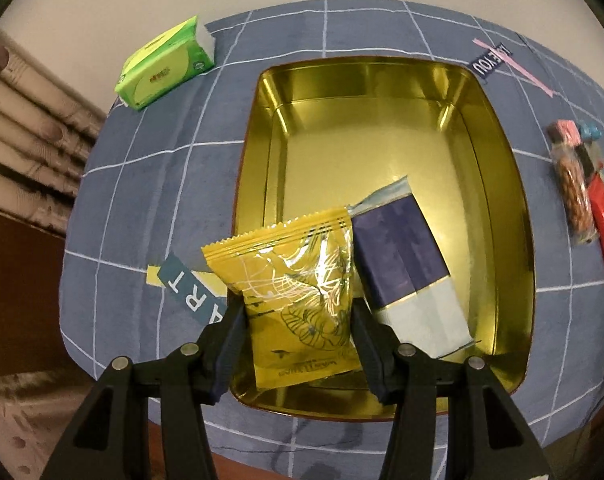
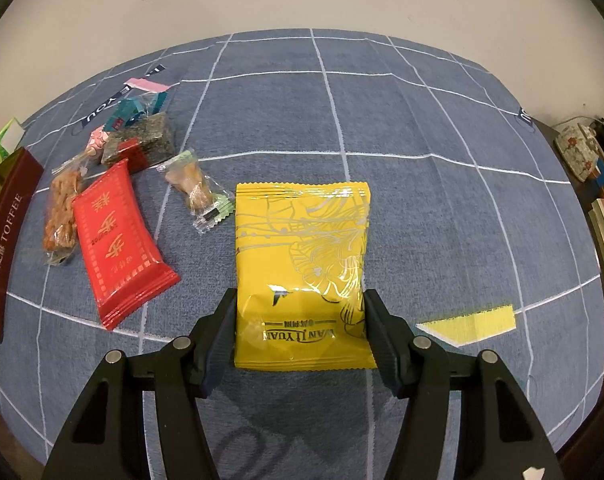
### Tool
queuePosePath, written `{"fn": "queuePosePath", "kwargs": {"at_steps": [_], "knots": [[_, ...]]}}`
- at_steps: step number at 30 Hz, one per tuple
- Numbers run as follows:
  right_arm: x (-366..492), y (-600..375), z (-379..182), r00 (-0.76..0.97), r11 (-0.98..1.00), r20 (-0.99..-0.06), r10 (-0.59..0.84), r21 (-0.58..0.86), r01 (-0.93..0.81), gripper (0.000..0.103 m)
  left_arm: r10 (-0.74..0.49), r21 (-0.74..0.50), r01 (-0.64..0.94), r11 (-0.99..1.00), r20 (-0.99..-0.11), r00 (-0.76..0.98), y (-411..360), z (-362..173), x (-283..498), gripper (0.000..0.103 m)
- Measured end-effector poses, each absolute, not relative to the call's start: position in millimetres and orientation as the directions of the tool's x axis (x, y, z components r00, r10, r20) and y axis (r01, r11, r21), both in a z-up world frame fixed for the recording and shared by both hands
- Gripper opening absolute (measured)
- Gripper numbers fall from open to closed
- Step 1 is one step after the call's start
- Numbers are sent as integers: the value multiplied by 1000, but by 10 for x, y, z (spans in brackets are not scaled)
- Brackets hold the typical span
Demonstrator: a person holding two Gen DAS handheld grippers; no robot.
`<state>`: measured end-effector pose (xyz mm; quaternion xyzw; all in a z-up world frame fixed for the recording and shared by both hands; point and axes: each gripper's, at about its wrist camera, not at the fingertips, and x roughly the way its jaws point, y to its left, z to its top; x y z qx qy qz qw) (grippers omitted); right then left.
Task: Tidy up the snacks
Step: 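Lower the yellow packet into the tin with the left gripper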
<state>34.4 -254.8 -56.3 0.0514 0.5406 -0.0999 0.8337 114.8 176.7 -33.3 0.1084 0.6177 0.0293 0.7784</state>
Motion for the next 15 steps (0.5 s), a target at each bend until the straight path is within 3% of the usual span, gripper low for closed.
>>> {"fn": "queuePosePath", "kwargs": {"at_steps": [15], "knots": [[346,-2500,-553,386,971,-913,-133,-41,237,55,185,219,100,971,-943,276,1748,-362,1076,58]]}}
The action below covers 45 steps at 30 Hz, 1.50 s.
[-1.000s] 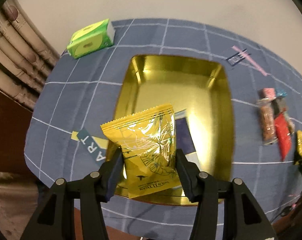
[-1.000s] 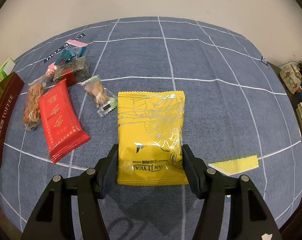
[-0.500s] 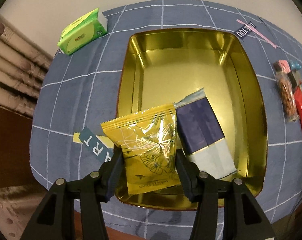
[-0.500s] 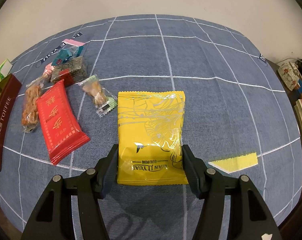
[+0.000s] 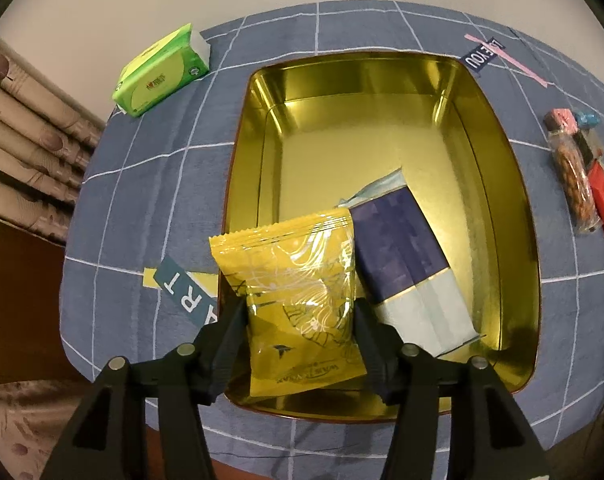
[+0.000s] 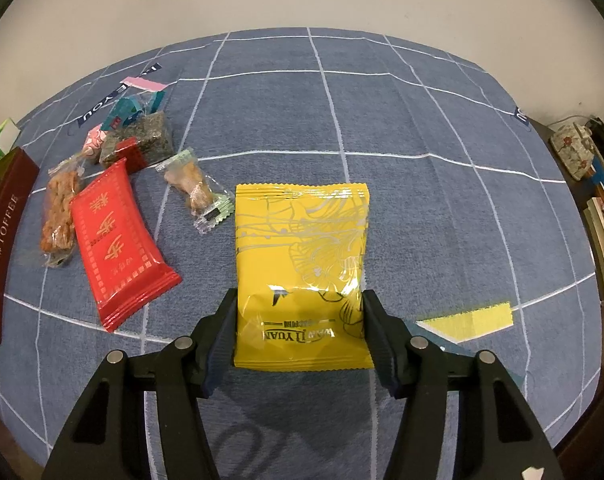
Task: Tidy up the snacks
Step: 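Lower the yellow packet into the tin with the left gripper, then carry the yellow packet into the tin and open the right gripper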
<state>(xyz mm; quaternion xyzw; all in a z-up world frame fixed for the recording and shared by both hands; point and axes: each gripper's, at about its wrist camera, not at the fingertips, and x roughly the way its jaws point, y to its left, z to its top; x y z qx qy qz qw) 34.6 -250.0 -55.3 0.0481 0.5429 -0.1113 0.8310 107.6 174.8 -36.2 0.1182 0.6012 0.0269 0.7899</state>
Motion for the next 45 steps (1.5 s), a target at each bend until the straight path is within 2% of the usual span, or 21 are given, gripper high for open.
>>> {"fn": "queuePosePath", "kwargs": {"at_steps": [2,9,15,18,25,32,40,45], "knots": [[338,-2491,-550,388,970,-911,-141,-48,240,55,178,214,94,972,-937,299,1760,-341,1053,61],[308,-2451,-533,392,967,-907,-153,-55,248,55,146,181,68,981,-926,349,1809,-254,984,62],[276,-2392,-426,416,962,-894,-169,-59,265,55,31,49,36,998,-921,388,1872,-120,899,62],[261,-2340,-284,444,962,-880,-171,-52,269,55,18,33,30,999,-908,418,1870,-32,820,62],[349,-1904,124,518,984,-849,-103,-10,179,55,75,60,-47,997,-875,478,2049,126,713,62],[492,-1010,337,545,998,-837,45,57,4,55,151,90,-145,985,-857,493,2376,125,588,62],[622,40,309,508,978,-842,180,99,-183,55,202,112,-216,970,-865,459,2638,28,433,62],[679,434,169,470,967,-858,208,106,-234,55,210,102,-255,962,-872,443,2739,-20,338,62]]}}
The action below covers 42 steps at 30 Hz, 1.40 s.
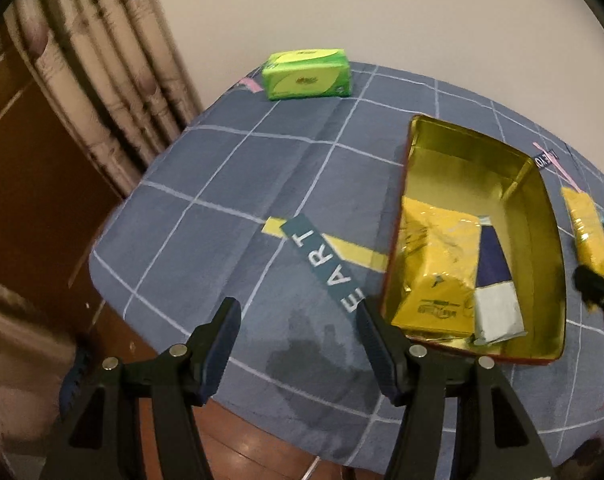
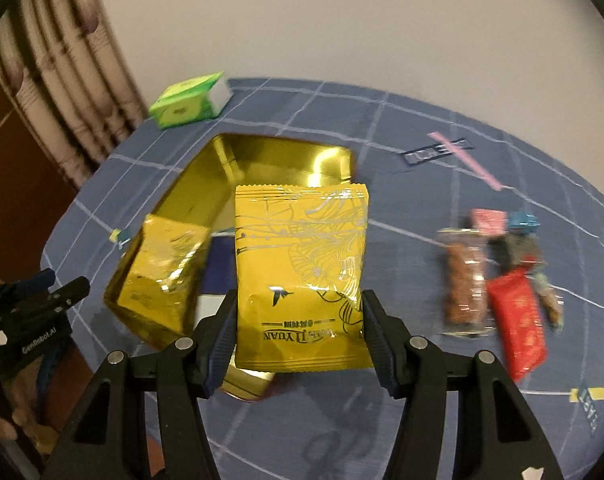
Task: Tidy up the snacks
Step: 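Carry the yellow packet into the tin and open the right gripper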
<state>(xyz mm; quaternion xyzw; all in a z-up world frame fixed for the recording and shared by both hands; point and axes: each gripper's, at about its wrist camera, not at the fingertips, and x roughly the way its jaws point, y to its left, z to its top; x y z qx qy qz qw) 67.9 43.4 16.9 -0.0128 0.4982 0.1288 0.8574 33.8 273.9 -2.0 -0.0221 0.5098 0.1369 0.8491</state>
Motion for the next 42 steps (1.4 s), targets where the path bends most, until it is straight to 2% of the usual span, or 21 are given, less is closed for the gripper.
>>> {"fn": "queuePosePath", "kwargs": {"at_steps": [12,26,42], "knots": [[758,865,-83,420,954,-885,202,81,-288,55,193,33,-351,936,-881,432,2973,-9,308,62],[804,1083,-278,373,950,-908,193,77,-304,55,171,10,-348,937,-884,435,2982,-29,307,62],[770,1079,-229,365,943,-908,206,85,-322,58,160,18,-313,950,-887,434,2884,-51,320,62]]}}
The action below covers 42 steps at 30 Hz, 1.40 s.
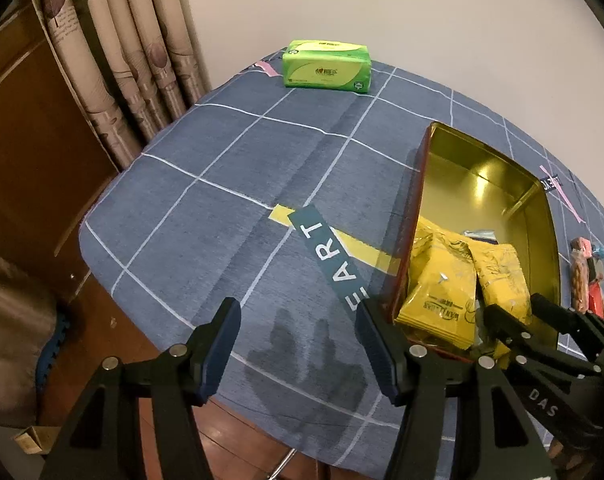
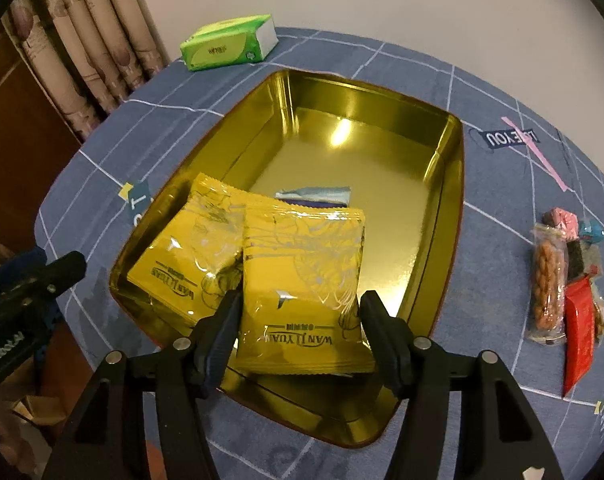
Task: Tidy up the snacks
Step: 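Carry the yellow packet into the tin and open the right gripper, then grasp the red packet with the right gripper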
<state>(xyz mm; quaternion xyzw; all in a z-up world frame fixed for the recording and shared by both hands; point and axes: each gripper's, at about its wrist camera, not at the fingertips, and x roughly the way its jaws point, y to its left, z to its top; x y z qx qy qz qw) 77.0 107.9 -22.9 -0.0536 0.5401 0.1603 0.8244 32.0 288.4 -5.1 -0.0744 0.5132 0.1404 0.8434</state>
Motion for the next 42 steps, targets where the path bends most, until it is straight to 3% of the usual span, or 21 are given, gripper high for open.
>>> {"fn": "queuePosePath", "kwargs": {"at_steps": [24,34,42], "knots": [[618,601,209,442,939,-862,248,102,-328,60,189,53,-309,950,-881,433,2843,-54,307,62],[624,-550,137,504,977,-850,156,59,-203,61,216,91,-299,950,-882,419,2803,-90,317,62],[698,-1496,-84,491,993,-865,101,56,-105,69,231,118,-282,952,-883,408,2744,-134,340,62]]}}
